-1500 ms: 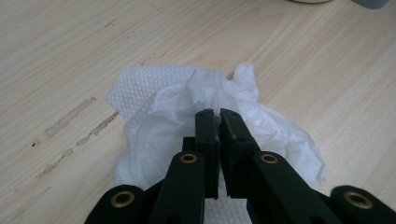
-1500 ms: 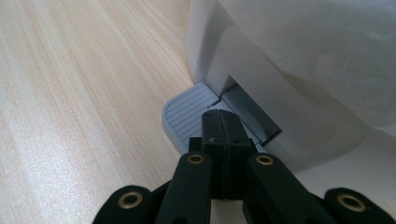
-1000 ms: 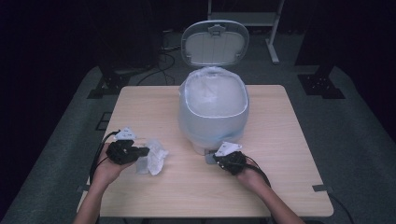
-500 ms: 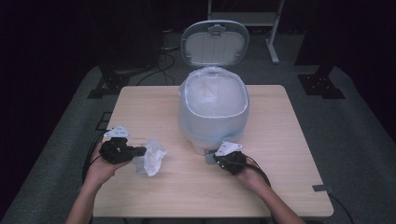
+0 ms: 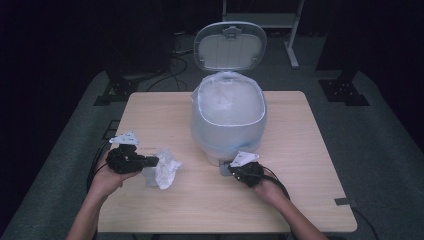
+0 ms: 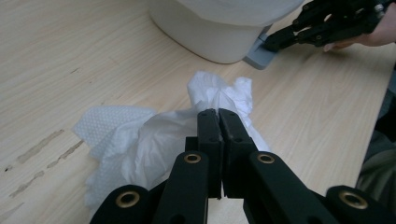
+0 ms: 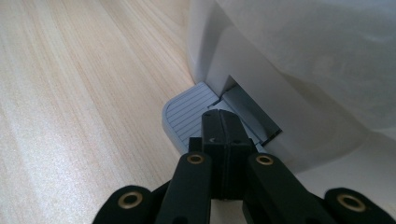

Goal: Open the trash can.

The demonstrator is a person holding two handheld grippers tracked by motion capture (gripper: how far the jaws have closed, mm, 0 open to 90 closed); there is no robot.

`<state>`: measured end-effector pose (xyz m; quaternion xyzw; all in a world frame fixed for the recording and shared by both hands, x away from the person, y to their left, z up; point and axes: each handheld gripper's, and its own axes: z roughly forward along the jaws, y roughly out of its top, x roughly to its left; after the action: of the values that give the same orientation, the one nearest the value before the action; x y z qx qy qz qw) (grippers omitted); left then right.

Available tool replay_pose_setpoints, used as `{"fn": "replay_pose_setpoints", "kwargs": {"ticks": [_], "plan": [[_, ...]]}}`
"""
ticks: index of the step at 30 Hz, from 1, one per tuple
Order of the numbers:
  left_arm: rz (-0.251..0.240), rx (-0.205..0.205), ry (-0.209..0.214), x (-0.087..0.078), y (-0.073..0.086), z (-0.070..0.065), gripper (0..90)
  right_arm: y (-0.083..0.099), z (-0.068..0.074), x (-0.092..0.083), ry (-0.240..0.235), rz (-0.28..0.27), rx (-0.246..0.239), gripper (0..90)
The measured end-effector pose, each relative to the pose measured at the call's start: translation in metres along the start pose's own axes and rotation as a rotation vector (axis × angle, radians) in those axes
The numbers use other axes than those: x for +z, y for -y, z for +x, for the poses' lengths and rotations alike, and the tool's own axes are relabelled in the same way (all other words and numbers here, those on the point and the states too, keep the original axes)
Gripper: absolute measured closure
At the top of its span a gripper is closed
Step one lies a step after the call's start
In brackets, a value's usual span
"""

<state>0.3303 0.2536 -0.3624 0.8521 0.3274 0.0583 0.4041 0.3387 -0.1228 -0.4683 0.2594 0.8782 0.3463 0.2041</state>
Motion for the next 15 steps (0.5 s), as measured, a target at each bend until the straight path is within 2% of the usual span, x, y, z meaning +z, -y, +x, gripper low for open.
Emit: {"fn": "replay_pose_setpoints", "kwargs": {"ticks": [3, 4, 8, 15], "plan": [[-0.002, 0.004, 0.010, -0.002, -0.004, -0.001, 88.8, 0.000, 0.000, 0.000, -0.003, -0.003, 0.010, 89.7], [0.000, 0.008, 0.014, -0.002, -0.005, -0.002, 88.8, 0.000, -0.001, 0.000, -0.001, 0.000, -0.002, 89.7], [-0.002, 0.016, 0.020, -0.005, -0.011, -0.003, 88.8, 0.000, 0.000, 0.000, -0.004, -0.003, 0.009, 89.7], [0.002, 0.015, 0.046, -0.009, -0.021, -0.005, 88.8, 0.000, -0.001, 0.000, -0.005, 0.000, 0.000, 89.6]]}}
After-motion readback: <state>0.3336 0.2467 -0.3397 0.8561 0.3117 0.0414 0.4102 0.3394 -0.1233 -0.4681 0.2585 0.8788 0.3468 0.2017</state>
